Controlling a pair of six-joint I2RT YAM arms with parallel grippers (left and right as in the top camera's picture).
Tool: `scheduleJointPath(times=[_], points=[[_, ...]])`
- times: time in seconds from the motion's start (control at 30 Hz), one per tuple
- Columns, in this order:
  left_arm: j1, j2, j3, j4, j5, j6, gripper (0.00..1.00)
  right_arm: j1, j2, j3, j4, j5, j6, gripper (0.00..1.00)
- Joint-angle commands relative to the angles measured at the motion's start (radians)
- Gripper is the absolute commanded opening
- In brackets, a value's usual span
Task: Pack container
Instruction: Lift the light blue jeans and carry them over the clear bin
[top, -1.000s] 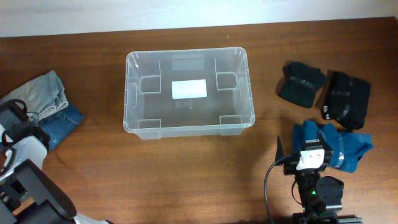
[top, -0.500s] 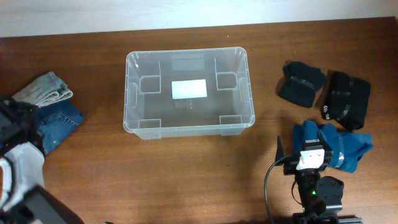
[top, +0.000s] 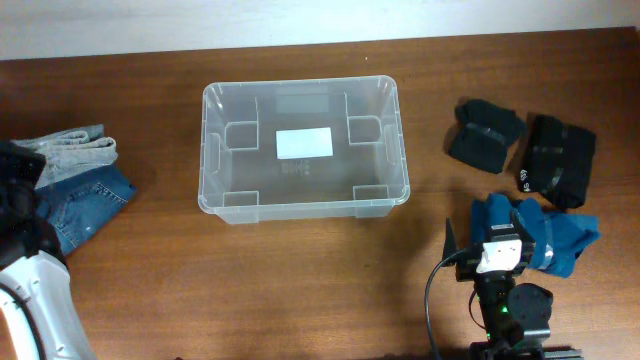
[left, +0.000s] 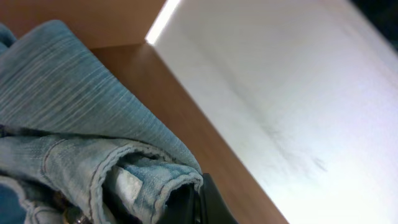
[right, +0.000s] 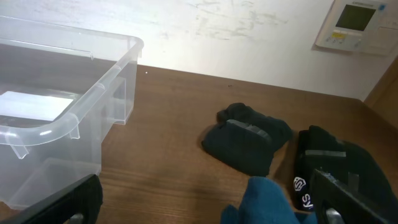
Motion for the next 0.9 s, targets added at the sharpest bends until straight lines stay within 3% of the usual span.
scheduleJointPath(times=[0.0,0.23,0.5,0.63,0.87], points=[[-0.026,-0.031,0.108,0.026,0.196,0.080,0.01,-0.008,-0.006,-0.007,-0.002,0.009,0.006,0.98],[-0.069,-0.031,0.223,0.026,0.378,0.087,0.01,-0.008,-0.007,-0.007,-0.002,0.009,0.006,0.98],[-0.190,-0.031,0.373,0.034,0.382,-0.003,0.01,-0.008,-0.007,-0.007,-0.002,0.009,0.006,0.98],[-0.304,-0.031,0.410,0.033,0.314,-0.053,0.01,-0.008,-0.006,-0.007,-0.002,0.009,0.006,0.98],[-0.632,-0.031,0.412,0.019,-0.031,-0.139,0.01,-0.008,-0.007,-0.007,-0.002,0.009,0.006,0.98]])
